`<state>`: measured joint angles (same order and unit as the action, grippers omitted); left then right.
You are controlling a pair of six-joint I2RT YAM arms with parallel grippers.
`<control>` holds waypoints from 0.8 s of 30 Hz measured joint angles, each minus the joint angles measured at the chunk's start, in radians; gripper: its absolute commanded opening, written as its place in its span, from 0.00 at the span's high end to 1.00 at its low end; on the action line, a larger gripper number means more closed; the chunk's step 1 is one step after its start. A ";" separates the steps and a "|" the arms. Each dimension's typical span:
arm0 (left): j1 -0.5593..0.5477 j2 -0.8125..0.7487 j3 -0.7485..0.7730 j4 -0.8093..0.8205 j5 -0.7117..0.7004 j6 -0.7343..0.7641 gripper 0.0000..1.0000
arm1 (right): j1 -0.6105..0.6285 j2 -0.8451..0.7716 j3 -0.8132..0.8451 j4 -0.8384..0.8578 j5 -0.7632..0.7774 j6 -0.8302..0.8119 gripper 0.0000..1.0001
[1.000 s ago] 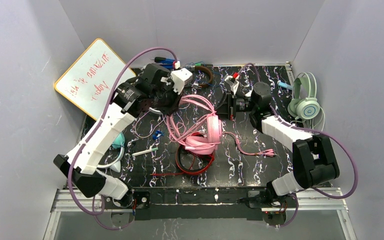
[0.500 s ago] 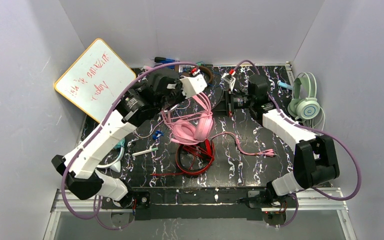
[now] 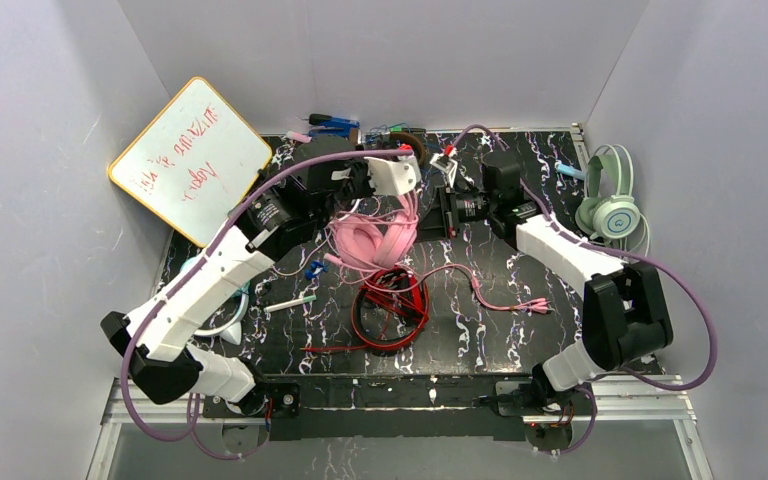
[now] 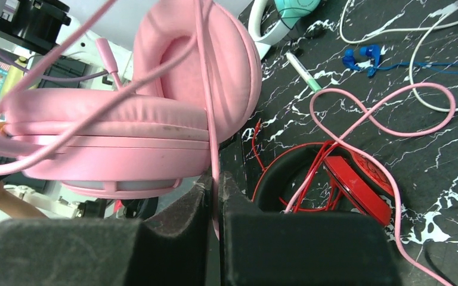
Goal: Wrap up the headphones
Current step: Wrap the headphones cable around the headphones.
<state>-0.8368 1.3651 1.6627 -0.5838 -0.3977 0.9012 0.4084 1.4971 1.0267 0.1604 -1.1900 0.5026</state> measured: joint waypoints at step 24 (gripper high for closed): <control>-0.019 -0.027 -0.070 0.167 -0.046 0.183 1.00 | 0.040 0.063 -0.017 0.295 -0.097 0.307 0.54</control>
<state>-0.8555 1.3376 1.5929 -0.4171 -0.4435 1.0840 0.4484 1.5600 1.0100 0.4553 -1.2865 0.8101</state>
